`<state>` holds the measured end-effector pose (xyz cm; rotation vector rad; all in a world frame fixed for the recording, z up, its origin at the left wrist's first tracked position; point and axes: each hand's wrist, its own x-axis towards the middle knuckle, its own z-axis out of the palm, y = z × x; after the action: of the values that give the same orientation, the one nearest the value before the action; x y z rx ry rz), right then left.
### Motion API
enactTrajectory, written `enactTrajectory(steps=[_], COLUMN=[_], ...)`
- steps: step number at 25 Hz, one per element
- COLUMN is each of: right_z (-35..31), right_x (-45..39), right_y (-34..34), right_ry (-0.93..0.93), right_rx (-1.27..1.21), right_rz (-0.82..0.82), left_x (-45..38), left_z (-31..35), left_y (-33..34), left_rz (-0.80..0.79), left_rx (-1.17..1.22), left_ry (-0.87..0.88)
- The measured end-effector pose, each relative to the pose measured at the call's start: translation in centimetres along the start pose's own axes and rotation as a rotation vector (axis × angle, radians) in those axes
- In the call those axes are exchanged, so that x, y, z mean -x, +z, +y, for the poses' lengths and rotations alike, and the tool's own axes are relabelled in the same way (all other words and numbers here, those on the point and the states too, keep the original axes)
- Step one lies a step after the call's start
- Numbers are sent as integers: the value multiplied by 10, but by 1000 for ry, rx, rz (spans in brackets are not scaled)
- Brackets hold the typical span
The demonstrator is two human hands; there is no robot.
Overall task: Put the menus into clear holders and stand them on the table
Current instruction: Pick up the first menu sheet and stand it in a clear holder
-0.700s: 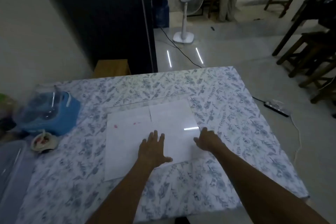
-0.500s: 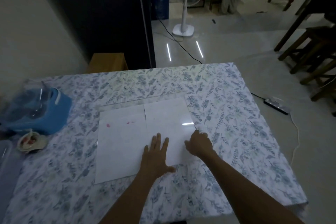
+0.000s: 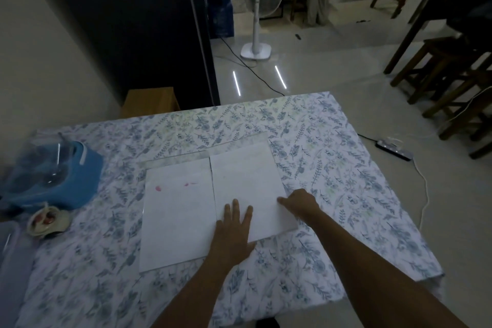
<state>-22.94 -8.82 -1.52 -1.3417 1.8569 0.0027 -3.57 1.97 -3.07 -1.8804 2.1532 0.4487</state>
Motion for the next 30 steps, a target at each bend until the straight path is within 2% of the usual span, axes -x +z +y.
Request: enactTrajectory(steps=[2,5,7,10,14,19,25,30], right_z=[0,-3,-2,1,0,-9,-30,-55], right_x=[13,36,61,96,135,156,121,69], right_y=[0,-5,-9,-18,-46,-83,-100,-105], right_ry=[-6,-37,-58,-51,-15,-57,-240,-335], right_rx=[-33,-80,-238,-512,-649,-719,-647,-521], right_rz=[65,106,133,159,122,39,64,218], left_x=[14,33,47,65,78,74,32,-28], left_z=[2,-7,-16,-19,-16,-18,-37,-60], left_y=[-4,-7,-12,-30,-65,-128,-187,-212], left_rz=[-12,134,206,404,624,714,575,689], left_rx=[-12,-66,-133,-157,-159,-175,-256,-168], left_ry=[31,59,117,206,303,342,327,241])
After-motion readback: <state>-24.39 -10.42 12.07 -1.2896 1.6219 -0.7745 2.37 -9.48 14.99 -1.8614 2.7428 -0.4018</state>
